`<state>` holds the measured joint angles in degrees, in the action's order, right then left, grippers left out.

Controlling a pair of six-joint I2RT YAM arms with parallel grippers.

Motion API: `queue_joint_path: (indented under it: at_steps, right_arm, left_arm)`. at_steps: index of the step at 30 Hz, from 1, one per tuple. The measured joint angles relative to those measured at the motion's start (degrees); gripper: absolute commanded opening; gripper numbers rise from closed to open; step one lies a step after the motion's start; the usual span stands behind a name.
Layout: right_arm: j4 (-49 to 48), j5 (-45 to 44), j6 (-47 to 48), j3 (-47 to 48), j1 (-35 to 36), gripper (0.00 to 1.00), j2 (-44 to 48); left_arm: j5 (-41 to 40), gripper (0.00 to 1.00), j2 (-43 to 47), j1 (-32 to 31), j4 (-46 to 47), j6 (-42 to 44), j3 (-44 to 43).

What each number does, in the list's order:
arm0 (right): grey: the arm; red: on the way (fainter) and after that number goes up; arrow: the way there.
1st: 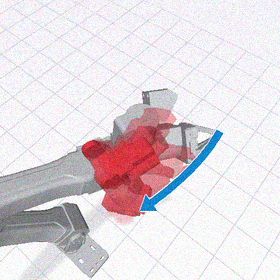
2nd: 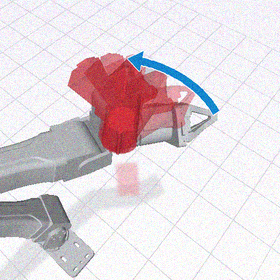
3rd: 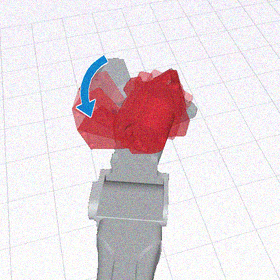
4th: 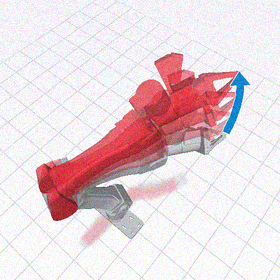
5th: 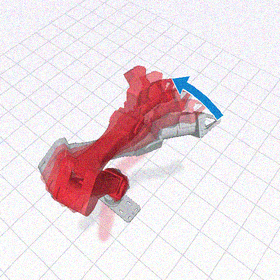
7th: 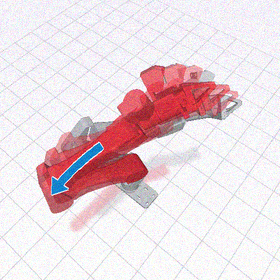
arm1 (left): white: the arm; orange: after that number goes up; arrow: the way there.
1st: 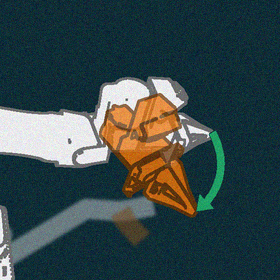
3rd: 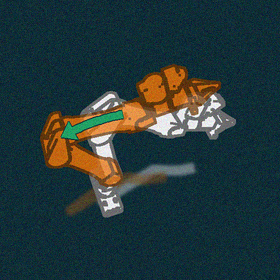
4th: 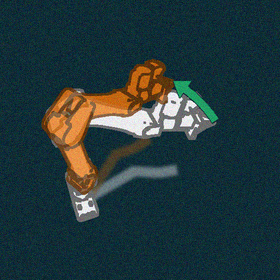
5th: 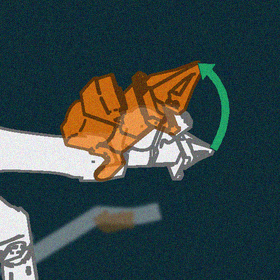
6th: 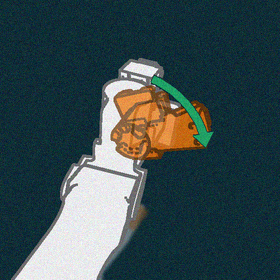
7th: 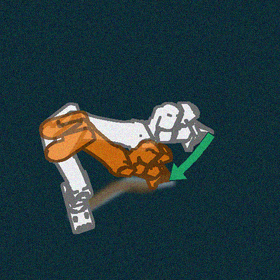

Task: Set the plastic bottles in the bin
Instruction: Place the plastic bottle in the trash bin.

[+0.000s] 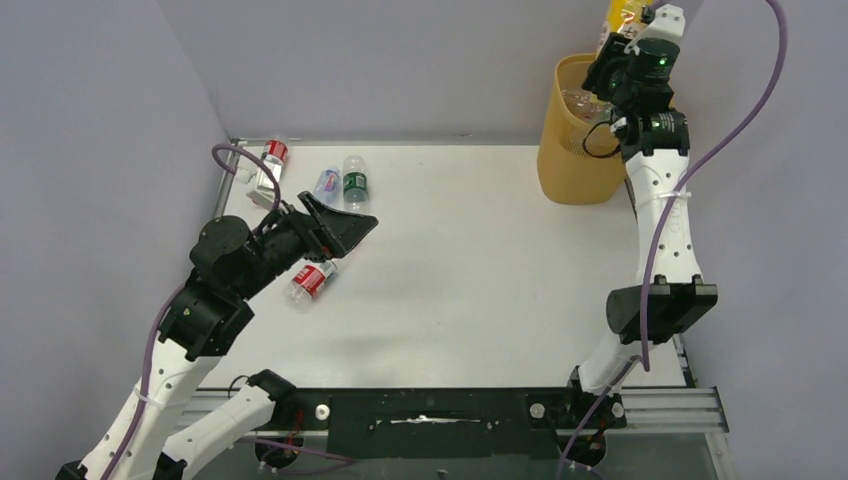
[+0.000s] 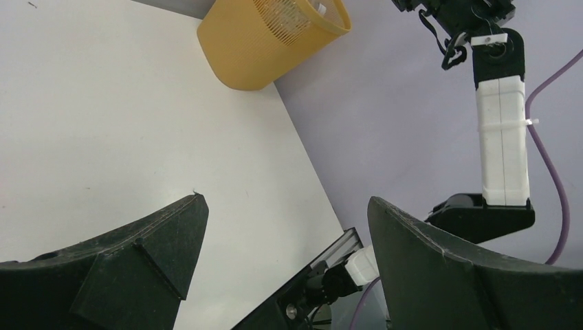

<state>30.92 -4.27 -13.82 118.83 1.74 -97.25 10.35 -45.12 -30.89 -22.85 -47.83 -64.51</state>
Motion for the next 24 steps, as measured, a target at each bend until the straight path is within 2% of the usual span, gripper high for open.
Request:
queue_joint_path:
  at_steps: [9,15,19,22,24]
  right_arm:
    - [-2.0,9.3,-3.3,5.0,-8.9,0.29,-7.9]
    - [-3.8,13.4,-3.4,6.0,-9.6,0.29,-11.2]
    - [-4.8,15.7,-3.4,7.0,-9.5,0.33,-13.7]
    - [-4.7,16.9,-3.4,7.1,-9.5,0.46,-15.0]
    - [-4.7,17.4,-3.3,7.1,-9.5,0.65,-15.9]
  left_arm:
    - [0.2,0.88,0.2,0.0,-1.9,1.0,0.2]
    - [0.1,0.88,0.5,0.0,-3.3,1.7,0.2]
    - [-0.1,0.88,0.5,0.0,-4.3,2.1,0.2]
    - [-0.3,0.88,0.5,0.0,-5.3,2.3,0.2]
    - [-0.5,0.88,0.5,0.0,-5.8,2.5,0.2]
